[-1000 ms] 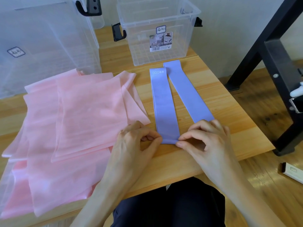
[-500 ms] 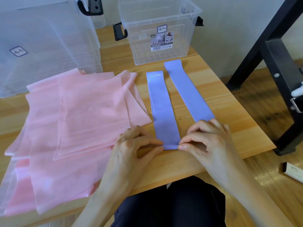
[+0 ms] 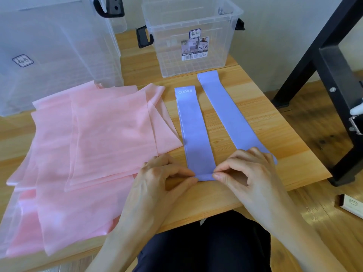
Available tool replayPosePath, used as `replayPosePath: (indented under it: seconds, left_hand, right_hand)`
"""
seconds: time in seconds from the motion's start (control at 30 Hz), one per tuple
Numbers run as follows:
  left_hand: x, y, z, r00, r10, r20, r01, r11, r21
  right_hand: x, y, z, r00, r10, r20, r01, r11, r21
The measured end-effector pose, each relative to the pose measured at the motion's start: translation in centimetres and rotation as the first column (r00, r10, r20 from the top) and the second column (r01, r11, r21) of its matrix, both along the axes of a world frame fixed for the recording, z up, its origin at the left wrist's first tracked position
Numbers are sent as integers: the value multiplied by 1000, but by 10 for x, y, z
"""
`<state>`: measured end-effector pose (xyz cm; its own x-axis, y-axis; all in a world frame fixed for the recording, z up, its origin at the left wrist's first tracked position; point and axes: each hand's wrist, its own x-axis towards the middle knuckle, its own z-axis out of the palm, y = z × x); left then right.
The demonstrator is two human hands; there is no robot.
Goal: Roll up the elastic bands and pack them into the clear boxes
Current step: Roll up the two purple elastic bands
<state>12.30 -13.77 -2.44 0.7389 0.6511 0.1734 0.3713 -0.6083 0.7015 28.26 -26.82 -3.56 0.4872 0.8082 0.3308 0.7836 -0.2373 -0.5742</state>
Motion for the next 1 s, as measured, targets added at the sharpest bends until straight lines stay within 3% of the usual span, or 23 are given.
replayPosePath:
  seconds: [0.4, 0.87, 0.93, 1.0]
  left_hand:
    - [4, 2, 0, 999, 2, -37, -1, 1000, 28]
    - [3, -2, 3, 999, -23, -43, 26, 996, 84]
    - [1, -5, 9, 1000, 11, -25, -10, 999, 43]
    - [-3, -10, 17, 998, 50, -42, -55, 991, -118]
  right_hand:
    - [4, 6, 1, 999, 19, 34, -17, 999, -47]
    - [-2, 3, -3, 999, -5, 43, 5, 1000, 15]
    - [-1, 3, -2, 1000, -1, 30, 1, 1000, 6]
    - [-1, 2, 0, 1000, -1, 10, 1, 1000, 0]
